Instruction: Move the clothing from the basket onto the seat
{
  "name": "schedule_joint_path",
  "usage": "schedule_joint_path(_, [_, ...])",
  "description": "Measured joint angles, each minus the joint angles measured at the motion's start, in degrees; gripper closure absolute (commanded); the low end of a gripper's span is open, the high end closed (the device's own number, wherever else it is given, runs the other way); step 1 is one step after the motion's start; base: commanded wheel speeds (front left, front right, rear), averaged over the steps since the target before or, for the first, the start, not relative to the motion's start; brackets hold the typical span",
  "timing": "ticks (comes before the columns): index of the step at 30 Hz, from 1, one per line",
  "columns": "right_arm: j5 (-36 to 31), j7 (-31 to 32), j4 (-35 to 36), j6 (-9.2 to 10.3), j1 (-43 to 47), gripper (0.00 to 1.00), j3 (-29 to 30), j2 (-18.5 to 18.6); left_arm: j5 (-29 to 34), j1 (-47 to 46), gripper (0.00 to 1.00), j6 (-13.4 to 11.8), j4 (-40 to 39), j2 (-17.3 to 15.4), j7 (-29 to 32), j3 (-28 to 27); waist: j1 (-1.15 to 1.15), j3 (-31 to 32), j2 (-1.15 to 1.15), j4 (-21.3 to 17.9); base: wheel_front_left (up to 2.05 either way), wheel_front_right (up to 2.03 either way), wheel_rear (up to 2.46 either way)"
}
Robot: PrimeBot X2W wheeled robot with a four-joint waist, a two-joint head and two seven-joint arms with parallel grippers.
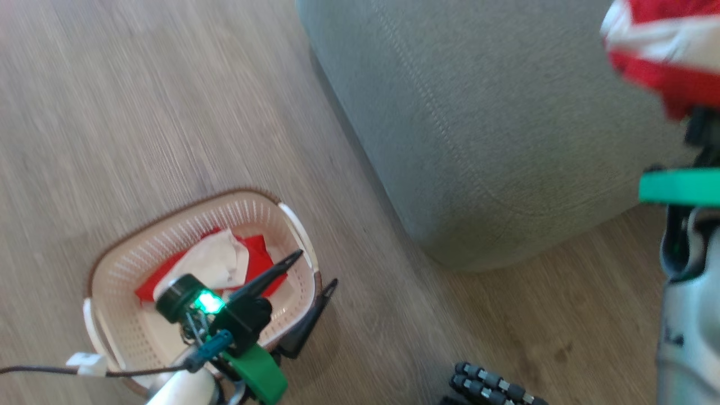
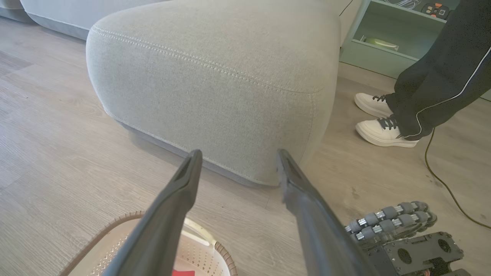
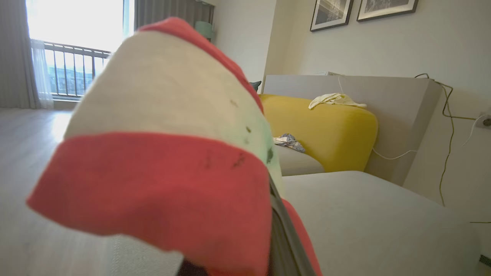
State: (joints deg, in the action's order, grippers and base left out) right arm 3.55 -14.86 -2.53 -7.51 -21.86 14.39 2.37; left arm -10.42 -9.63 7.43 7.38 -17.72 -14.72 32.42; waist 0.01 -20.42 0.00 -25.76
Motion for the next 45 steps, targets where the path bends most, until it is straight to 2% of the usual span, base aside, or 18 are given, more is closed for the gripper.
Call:
schedule_joint_path(2, [-3.0, 0.0, -0.5, 0.00, -3.6, 1.00, 0.5, 0.0, 0.0, -0.7, 0.00, 0.0, -0.6, -1.9, 0.0, 0.7, 0.00, -2.2, 0.00, 0.2, 0.00, 0.00, 0.00])
schedule_joint_path(7, [-3.3, 0.0, -5.4, 0.00, -12.3, 1.00, 4.0, -0.1, -0.1, -3.1, 0.00, 0.0, -1.7, -4.8, 0.0, 2.3, 0.01, -7.3, 0.00, 1.1, 0.00, 0.00, 0.00])
schedule_joint_path(16, [-6.1, 0.0, -18.4, 0.00, -25.7, 1.00, 13.7, 0.5, -0.2, -6.3, 0.00, 0.0, -3.6, -6.4, 0.0, 3.0, 0.00, -13.6, 0.00, 5.3, 0.00, 0.00, 0.00])
schedule_joint_path(20, [-10.7, 0.0, -26.4, -0.01, -30.3, 1.00, 16.2, 3.4, -0.8, -7.9, 0.00, 0.0, -4.3, -7.0, 0.0, 3.2, 0.00, -15.9, 0.00, 7.3, 0.00, 0.00, 0.00])
schedule_joint_path(26, [-17.1, 1.2, -36.6, 0.00, -36.6, 1.00, 24.6, 3.6, -1.4, -9.3, 0.00, 0.0, -5.2, -7.3, 0.0, 3.3, 0.00, -18.6, 0.00, 9.8, 0.00, 0.00, 0.00])
schedule_joint_path(35, [-28.2, 2.6, -42.9, 0.00, -40.3, 1.00, 34.2, 4.4, -1.9, -10.1, 0.00, 0.0, -5.2, -7.2, 0.0, 1.5, 0.00, -21.1, 0.00, 12.1, 0.00, 0.00, 0.00])
schedule_joint_path(44, [-34.2, 2.2, -45.6, 0.00, -42.3, 1.00, 39.2, 3.3, -2.2, -10.8, 0.00, 0.0, -5.1, -7.2, 0.0, 1.5, 0.00, -21.3, 0.00, 12.8, 0.00, 0.00, 0.00])
schedule_joint_path(45, [-34.7, 2.2, -45.9, 0.00, -42.3, 0.81, 39.5, 3.2, -2.2, -10.8, 0.00, 0.0, -5.1, -7.2, 0.0, 1.6, 0.00, -21.2, 0.00, 12.8, 0.00, 0.00, 0.00])
